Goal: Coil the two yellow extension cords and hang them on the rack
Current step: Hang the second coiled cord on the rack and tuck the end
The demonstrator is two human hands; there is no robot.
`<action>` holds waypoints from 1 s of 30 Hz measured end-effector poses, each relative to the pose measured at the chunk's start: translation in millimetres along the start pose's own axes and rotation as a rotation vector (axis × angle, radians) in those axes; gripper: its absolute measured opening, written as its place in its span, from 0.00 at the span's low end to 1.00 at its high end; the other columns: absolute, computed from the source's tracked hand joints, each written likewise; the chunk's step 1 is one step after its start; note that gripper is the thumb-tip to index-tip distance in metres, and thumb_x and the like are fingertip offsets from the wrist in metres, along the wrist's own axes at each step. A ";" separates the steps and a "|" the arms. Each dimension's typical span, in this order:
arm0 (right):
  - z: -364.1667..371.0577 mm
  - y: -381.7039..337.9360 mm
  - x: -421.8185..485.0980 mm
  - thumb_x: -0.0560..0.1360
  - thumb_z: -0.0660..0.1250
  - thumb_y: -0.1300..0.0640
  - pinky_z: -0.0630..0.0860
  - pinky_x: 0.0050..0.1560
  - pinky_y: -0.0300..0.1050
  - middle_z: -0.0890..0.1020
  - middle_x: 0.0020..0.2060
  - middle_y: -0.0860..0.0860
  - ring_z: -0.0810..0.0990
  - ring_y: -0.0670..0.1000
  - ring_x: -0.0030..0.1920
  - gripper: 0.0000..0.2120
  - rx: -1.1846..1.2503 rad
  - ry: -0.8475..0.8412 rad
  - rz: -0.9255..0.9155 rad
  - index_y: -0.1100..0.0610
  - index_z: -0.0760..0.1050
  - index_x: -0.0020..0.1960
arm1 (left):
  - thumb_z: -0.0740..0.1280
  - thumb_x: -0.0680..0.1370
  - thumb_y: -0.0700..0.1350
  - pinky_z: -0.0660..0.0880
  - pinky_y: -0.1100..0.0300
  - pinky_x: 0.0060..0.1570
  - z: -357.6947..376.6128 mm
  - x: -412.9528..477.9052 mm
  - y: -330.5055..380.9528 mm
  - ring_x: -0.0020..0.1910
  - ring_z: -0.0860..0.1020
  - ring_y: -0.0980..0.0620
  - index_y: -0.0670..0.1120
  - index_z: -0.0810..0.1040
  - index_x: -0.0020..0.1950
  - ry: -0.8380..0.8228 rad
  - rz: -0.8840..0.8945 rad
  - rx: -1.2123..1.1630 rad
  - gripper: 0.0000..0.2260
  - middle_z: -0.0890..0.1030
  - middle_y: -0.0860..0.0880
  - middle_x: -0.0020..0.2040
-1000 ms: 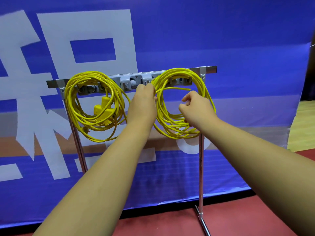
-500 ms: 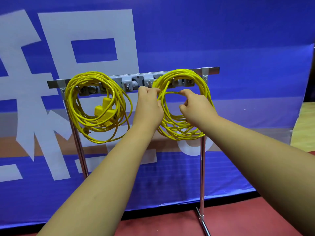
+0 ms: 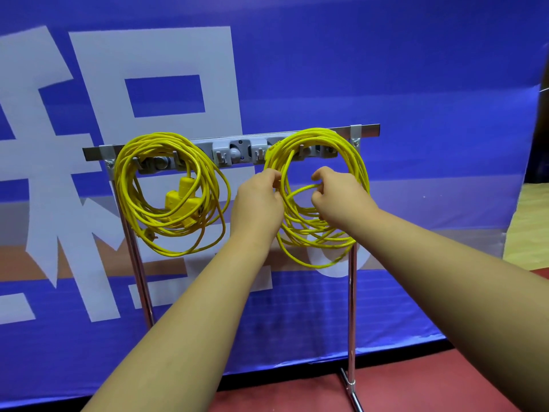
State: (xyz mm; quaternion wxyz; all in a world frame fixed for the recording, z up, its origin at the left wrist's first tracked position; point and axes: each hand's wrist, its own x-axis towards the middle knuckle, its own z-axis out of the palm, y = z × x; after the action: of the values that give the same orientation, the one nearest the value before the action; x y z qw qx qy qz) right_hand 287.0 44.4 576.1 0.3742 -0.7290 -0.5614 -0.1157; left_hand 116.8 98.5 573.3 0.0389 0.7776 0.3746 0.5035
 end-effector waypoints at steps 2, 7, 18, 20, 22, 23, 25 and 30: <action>2.7 -2.1 -5.0 0.80 0.61 0.57 0.80 0.47 0.51 0.86 0.52 0.56 0.84 0.59 0.48 0.20 -0.026 -0.030 -0.005 0.53 0.75 0.71 | 0.65 0.81 0.38 0.75 0.59 0.51 1.0 -4.6 -3.4 0.56 0.81 0.50 0.49 0.80 0.67 -0.019 -0.008 -0.030 0.16 0.84 0.50 0.59; 5.0 -7.1 -13.0 0.80 0.64 0.60 0.81 0.57 0.55 0.86 0.58 0.56 0.84 0.60 0.58 0.21 -0.083 -0.054 -0.004 0.55 0.76 0.73 | 0.66 0.78 0.40 0.74 0.61 0.44 0.4 -17.5 -9.7 0.45 0.76 0.54 0.49 0.77 0.56 -0.034 -0.081 -0.072 0.08 0.79 0.50 0.50; -10.5 -20.8 -19.4 0.80 0.59 0.67 0.85 0.34 0.49 0.83 0.61 0.49 0.89 0.53 0.36 0.22 0.530 -0.111 0.159 0.53 0.73 0.72 | 0.73 0.80 0.50 0.69 0.66 0.38 8.9 -28.9 -12.1 0.41 0.77 0.59 0.48 0.78 0.63 -0.117 -0.140 -0.172 0.14 0.80 0.55 0.42; -10.2 -23.4 -19.1 0.80 0.56 0.69 0.84 0.33 0.48 0.81 0.65 0.51 0.89 0.56 0.37 0.26 0.622 -0.142 0.175 0.53 0.70 0.75 | 0.75 0.78 0.50 0.70 0.61 0.41 10.4 -26.5 -11.8 0.43 0.78 0.56 0.48 0.77 0.64 -0.102 -0.161 -0.182 0.17 0.80 0.54 0.43; -9.5 -24.7 -16.8 0.81 0.54 0.70 0.85 0.36 0.51 0.80 0.68 0.53 0.89 0.59 0.38 0.28 0.703 -0.169 0.187 0.53 0.68 0.78 | 0.76 0.77 0.50 0.71 0.59 0.42 11.5 -24.6 -11.1 0.45 0.79 0.52 0.49 0.75 0.63 -0.089 -0.181 -0.168 0.19 0.79 0.52 0.45; -9.6 -25.2 -15.6 0.81 0.53 0.70 0.85 0.37 0.53 0.79 0.69 0.53 0.89 0.60 0.38 0.29 0.736 -0.182 0.191 0.53 0.67 0.79 | 0.76 0.77 0.50 0.71 0.58 0.42 11.7 -24.1 -10.5 0.47 0.79 0.51 0.49 0.74 0.63 -0.082 -0.185 -0.141 0.19 0.79 0.52 0.46; -10.4 -27.6 -15.0 0.81 0.51 0.72 0.86 0.40 0.56 0.77 0.71 0.54 0.88 0.60 0.37 0.30 0.783 -0.212 0.191 0.53 0.65 0.80 | 0.74 0.78 0.52 0.70 0.56 0.41 10.7 -24.0 -8.5 0.48 0.78 0.50 0.50 0.73 0.62 -0.065 -0.180 -0.059 0.17 0.78 0.52 0.49; -14.8 -35.9 -19.7 0.77 0.52 0.75 0.86 0.42 0.56 0.78 0.70 0.53 0.88 0.62 0.37 0.31 0.852 -0.260 0.143 0.52 0.70 0.74 | 0.68 0.81 0.58 0.70 0.54 0.40 4.3 -21.3 -3.6 0.47 0.77 0.49 0.51 0.76 0.55 -0.018 -0.170 0.063 0.11 0.77 0.51 0.50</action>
State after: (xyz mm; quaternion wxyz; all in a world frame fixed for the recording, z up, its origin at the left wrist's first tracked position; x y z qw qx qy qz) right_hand 251.5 23.2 589.7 0.5743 -0.5553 -0.5496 0.2443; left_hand 113.8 89.2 553.5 0.0601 0.7482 0.4547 0.4793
